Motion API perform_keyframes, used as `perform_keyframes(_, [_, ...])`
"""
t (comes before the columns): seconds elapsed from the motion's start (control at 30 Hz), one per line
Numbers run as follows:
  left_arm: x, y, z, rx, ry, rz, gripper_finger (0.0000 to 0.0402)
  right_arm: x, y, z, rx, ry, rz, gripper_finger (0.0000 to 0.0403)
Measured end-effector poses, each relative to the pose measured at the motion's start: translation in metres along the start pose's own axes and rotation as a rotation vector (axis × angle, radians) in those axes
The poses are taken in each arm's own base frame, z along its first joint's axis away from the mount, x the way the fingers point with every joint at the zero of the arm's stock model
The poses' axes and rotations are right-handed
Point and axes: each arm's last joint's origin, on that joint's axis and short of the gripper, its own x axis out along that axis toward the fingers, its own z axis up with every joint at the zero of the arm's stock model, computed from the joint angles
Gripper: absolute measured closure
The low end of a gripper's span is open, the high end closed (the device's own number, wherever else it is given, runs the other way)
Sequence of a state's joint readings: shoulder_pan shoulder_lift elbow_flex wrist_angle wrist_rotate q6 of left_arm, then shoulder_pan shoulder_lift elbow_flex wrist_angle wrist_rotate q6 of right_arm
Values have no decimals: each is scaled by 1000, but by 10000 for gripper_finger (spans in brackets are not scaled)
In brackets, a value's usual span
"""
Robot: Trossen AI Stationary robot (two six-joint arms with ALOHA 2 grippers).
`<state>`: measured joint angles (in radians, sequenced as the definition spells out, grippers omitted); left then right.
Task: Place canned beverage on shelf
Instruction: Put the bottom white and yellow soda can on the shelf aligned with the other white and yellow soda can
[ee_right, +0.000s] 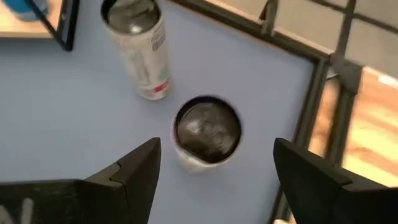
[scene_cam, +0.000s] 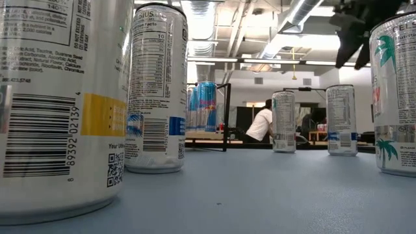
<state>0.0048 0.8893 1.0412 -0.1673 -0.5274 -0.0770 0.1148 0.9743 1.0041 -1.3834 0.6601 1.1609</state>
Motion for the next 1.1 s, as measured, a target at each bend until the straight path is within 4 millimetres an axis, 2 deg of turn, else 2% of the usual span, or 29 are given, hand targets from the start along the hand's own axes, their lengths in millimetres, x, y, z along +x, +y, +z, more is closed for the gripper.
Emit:
perform_keyframes(0.17, [3, -2, -2, 2, 10, 1, 42, 9, -4, -9, -7, -25, 21, 107])
perform_keyframes(0.33, [4, -2, -2, -8, 12, 2, 42, 21, 0, -12, -9, -63, 13, 107])
perform_keyframes(0.53, [4, -2, -2, -11, 12, 2, 42, 40, 8, -25, 0, -188, -8, 107])
perform_keyframes(0.77, [4, -2, -2, -11, 12, 3, 42, 54, 7, -37, 37, -205, -32, 107])
perform_keyframes(0.97, [4, -2, -2, -12, 12, 3, 43, 58, 6, -40, 58, -225, -43, 107])
perform_keyframes(1.1, [4, -2, -2, -17, 12, 3, 43, 53, 10, -38, 64, -239, -7, 107])
